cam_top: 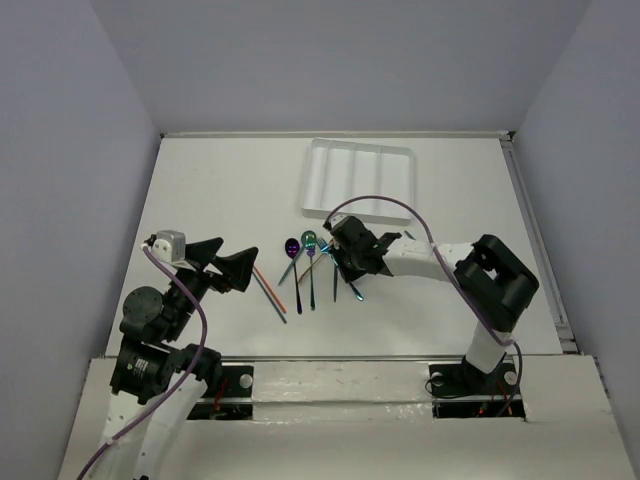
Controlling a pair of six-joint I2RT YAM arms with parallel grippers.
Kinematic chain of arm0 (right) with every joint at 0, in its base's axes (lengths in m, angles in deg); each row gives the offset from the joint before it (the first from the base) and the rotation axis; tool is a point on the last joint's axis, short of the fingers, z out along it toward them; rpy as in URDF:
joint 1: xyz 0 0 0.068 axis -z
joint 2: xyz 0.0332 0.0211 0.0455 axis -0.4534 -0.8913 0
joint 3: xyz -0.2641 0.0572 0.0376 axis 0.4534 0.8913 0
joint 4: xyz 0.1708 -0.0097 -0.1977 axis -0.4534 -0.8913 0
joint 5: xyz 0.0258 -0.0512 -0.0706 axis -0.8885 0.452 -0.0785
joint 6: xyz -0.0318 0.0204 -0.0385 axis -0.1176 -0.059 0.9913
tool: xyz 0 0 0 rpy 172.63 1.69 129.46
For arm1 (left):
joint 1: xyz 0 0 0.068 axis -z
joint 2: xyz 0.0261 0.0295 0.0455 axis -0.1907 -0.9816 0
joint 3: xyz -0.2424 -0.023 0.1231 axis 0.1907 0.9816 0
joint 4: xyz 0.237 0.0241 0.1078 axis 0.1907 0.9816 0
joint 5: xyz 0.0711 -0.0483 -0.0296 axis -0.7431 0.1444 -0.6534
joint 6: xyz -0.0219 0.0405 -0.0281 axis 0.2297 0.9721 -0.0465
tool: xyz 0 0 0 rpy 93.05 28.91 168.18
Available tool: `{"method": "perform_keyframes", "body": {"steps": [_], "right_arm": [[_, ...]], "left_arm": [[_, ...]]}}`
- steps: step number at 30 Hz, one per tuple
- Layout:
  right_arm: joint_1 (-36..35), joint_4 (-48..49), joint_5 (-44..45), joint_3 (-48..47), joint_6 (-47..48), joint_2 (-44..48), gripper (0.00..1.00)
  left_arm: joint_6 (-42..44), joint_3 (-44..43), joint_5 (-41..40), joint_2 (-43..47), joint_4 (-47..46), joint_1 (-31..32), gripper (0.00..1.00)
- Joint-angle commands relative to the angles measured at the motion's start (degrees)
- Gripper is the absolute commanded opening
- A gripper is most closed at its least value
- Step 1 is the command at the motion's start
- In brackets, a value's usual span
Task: Sort the eating utensils into containers
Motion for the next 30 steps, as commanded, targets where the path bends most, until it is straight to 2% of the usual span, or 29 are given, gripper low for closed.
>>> {"method": "perform_keyframes", "body": {"steps": [1,11,15,25,30], "right_arm": [[-0.2,1.3,-0.2,-1.7,1.6,1.8,0.0],[-0.2,1.5,1.4,-1.2,3.0,15.2,0.0],[3.3,3.0,1.8,-2.0,2.2,17.1,0.0],[20.2,7.1,8.2,-12.9,-1.4,9.1,0.0],[26.1,7.4,5.6,-19.5,-1.8,-0.6,0.0]], "left_arm": [[0.5,0.7,0.4,-0.7,-2.8,-0.2,0.99],[0.5,0.7,0.5,-0.5,-2.8,-0.2,0.99],[0.5,0.8,0.5,-0.3,-2.8,-0.2,0.99],[0.5,0.7,0.7,0.1,-2.9,-0.2,0.99],[0.5,0.9,1.1,0.1,-3.1,-0.2,0.99]]}}
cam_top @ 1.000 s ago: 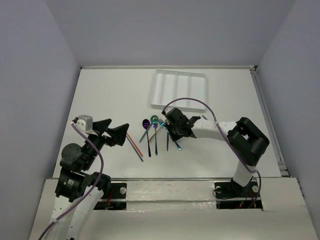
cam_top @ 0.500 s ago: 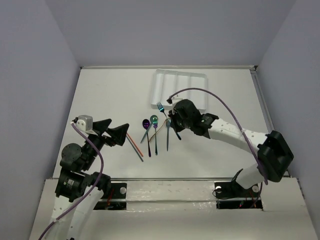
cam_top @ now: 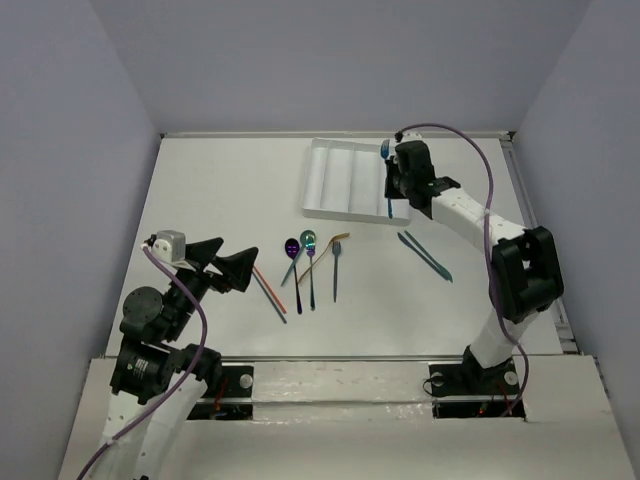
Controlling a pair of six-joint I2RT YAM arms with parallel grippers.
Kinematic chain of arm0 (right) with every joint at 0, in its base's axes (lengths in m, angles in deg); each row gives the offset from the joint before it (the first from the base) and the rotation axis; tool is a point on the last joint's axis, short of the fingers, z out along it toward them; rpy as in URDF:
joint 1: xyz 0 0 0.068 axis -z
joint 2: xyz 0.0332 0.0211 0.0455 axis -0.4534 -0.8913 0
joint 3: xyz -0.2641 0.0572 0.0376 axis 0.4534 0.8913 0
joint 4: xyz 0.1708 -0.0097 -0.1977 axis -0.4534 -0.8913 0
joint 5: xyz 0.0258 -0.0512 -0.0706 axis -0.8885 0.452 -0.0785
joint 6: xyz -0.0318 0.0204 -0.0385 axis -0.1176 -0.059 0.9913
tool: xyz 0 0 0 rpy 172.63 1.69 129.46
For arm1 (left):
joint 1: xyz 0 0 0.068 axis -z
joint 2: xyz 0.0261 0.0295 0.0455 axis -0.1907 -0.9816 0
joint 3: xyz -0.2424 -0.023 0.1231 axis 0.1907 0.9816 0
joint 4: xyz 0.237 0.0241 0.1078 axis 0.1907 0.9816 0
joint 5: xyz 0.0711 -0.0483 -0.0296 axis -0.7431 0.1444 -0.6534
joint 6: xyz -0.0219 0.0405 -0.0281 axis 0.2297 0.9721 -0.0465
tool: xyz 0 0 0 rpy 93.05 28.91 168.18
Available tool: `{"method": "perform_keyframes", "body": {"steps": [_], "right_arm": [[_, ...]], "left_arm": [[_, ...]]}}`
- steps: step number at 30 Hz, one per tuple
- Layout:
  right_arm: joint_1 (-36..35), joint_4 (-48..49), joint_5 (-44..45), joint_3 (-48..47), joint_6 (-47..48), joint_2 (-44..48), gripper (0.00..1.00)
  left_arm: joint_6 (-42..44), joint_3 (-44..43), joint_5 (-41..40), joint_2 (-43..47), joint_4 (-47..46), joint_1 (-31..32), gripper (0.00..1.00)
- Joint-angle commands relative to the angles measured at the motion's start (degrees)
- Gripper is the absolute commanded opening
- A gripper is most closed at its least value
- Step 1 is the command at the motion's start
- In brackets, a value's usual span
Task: Sort the eating utensils into containers
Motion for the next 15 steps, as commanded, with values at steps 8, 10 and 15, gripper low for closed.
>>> {"method": "perform_keyframes", "body": {"steps": [8,10,15], "right_arm": [[7.0,2.4,-0.5,-17.0,-1.3,-18.5,0.0],[8.2,3.5,-0.1,-17.1,-1.9,-20.2,0.0],[9.5,4.4,-1.4,-17.6,-2.7,-23.1,0.02]], "left_arm": [[0.6,0.9,1.6,-0.4,-3.2,-0.2,0.99],[0.7,0.9,1.6,-0.6,-3.2,-0.2,0.99],[0.7,0.9,2.1,-1.5,-3.4,-0.2,0.99]]}}
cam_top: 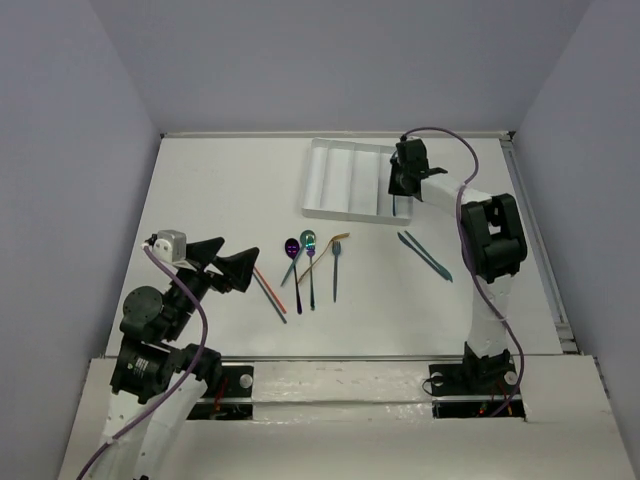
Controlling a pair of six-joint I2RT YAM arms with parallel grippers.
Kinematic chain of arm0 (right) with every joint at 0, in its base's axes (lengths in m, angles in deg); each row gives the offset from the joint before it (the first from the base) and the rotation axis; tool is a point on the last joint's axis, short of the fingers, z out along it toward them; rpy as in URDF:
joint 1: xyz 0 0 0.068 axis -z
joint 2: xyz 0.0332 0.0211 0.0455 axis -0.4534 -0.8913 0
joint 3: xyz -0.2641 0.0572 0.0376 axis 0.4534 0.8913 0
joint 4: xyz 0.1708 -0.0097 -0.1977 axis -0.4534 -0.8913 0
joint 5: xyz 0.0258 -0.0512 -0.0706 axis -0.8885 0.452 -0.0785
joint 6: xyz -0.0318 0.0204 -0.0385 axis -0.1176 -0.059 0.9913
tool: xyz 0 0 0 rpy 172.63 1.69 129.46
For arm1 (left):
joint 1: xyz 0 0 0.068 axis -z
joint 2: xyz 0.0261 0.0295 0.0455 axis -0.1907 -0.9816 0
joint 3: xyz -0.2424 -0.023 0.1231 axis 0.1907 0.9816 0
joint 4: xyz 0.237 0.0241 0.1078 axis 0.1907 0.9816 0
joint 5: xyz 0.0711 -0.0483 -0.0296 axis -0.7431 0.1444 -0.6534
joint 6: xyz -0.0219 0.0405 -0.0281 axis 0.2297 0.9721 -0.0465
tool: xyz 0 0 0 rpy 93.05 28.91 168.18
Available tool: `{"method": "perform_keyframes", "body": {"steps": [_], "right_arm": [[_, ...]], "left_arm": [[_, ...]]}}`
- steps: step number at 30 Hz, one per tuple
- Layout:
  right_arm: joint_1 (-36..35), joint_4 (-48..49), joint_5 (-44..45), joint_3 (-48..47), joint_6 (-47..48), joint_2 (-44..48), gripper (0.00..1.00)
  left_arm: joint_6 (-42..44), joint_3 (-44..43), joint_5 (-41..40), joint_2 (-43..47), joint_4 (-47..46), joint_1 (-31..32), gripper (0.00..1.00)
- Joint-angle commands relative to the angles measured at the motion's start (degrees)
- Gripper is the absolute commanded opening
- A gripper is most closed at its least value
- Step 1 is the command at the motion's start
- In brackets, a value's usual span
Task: Sort the eating utensils into containers
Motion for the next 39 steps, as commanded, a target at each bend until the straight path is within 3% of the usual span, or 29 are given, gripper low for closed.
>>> {"method": "perform_keyframes", "body": {"steps": [1,3,5,6,7,10,17,25,32,37,39], "right_arm": [[1.8,3.6,-0.6,-3.6,-1.1,-0.7,0.06],[1.8,3.6,-0.7,-3.2,-0.7,-1.1,0.17],[1.8,3.9,-1.0,-2.5,-0.5,-0.5,0.41],[1.8,3.7,-1.1,-2.5,-0.5,-0.3,0.41],[1.8,3.6,-1.2,-2.6,-0.3,0.2,0.5],[1.8,3.5,-3.3,-2.6,0.1,3.0,0.57],[-2.5,3.7,-9.2,2.7,-1.0,13.5,0.58],[-20.1,7.6,1.2,20.8,-6.2,24.1,0.48],[-31.7,5.4,7.6,24.0,-12.3,25.3,0.39],[-34.8,6.3,7.7,24.3,-18.9,23.1,0.56],[-35.4,7.8,9.0,24.7,-21.8,21.8,0.57]], "left_arm": [[0.7,0.9,1.5,-1.5,-3.1,-0.2,0.99],[0.7,0.8,1.6,-1.9,-3.1,-0.2,0.99],[0.7,0.9,1.7,-2.2,-3.1,-0.2,0.99],[0.7,0.9,1.8,-2.2,-3.1,-0.2,0.99],[0.7,0.9,1.8,-2.3,-3.1,-0.2,0.99],[0.7,0.9,1.8,-2.2,-3.1,-0.2,0.99],[0.8,0.8,1.7,-1.4,-3.1,-0.7,0.99],[0.7,0.9,1.8,-0.5,-3.1,-0.7,0.99],[0.6,1.0,1.9,0.0,-3.1,-0.7,0.99],[0.6,1.0,1.9,0.0,-3.1,-0.7,0.99],[0.6,1.0,1.9,0.0,-3.1,-0.7,0.99]]}}
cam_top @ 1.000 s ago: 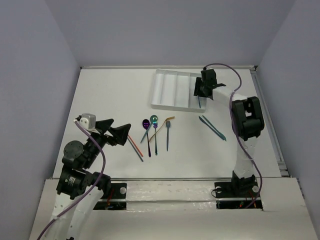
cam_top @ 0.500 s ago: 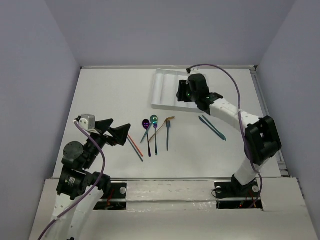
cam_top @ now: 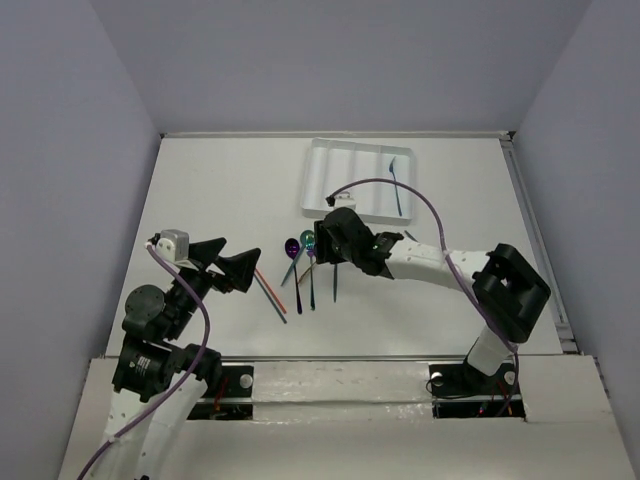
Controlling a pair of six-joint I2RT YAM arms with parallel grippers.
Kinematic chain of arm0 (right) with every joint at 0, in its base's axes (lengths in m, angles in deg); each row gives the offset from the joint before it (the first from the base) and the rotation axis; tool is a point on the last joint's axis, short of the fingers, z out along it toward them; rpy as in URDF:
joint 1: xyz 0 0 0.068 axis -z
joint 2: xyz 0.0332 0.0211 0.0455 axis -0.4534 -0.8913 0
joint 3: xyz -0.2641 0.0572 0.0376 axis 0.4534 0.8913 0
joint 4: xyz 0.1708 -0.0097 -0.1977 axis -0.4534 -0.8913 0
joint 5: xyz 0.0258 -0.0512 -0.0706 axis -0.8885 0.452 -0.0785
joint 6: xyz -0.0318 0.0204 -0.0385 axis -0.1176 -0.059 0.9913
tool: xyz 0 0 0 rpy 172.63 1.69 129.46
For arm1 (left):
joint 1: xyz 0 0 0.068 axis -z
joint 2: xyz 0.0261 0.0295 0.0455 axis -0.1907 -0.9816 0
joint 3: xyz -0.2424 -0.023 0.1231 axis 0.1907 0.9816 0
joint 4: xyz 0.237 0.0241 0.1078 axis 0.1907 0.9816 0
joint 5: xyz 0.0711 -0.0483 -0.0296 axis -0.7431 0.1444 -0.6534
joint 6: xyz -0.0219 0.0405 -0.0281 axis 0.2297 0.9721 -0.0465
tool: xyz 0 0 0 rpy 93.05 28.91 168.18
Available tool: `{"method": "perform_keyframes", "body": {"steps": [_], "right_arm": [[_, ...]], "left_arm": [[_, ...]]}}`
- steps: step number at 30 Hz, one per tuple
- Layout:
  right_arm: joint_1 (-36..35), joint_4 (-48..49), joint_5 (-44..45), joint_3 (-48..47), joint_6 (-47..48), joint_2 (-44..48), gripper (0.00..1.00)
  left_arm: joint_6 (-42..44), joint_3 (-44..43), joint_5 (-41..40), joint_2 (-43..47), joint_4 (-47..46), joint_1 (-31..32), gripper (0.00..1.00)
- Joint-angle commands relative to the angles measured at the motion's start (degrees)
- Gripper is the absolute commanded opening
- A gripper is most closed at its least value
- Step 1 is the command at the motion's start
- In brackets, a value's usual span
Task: Sort the eating utensils into containers
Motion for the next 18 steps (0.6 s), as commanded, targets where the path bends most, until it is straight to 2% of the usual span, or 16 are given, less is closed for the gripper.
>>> {"method": "perform_keyframes", "body": {"steps": [1,8,18], "right_arm": [[-0.8,4.7,3.9,1.2,-8.6,-2.3,0.58],[-0.8,5.4,3.8,-1.6,-11.6,-7.1,0.58],[-0.8,5.7,6.5,-2.4,-15.4,-11.3,0.51]], "left_arm": [[0.4,0.3,0.8,0.4,-2.8,-0.3,0.99],[0.5,0.4,1.4,-0.2,-2.9,-0.3,0.99],[0.5,0.4,1.1,0.3,-2.8,0.2,0.99]]}}
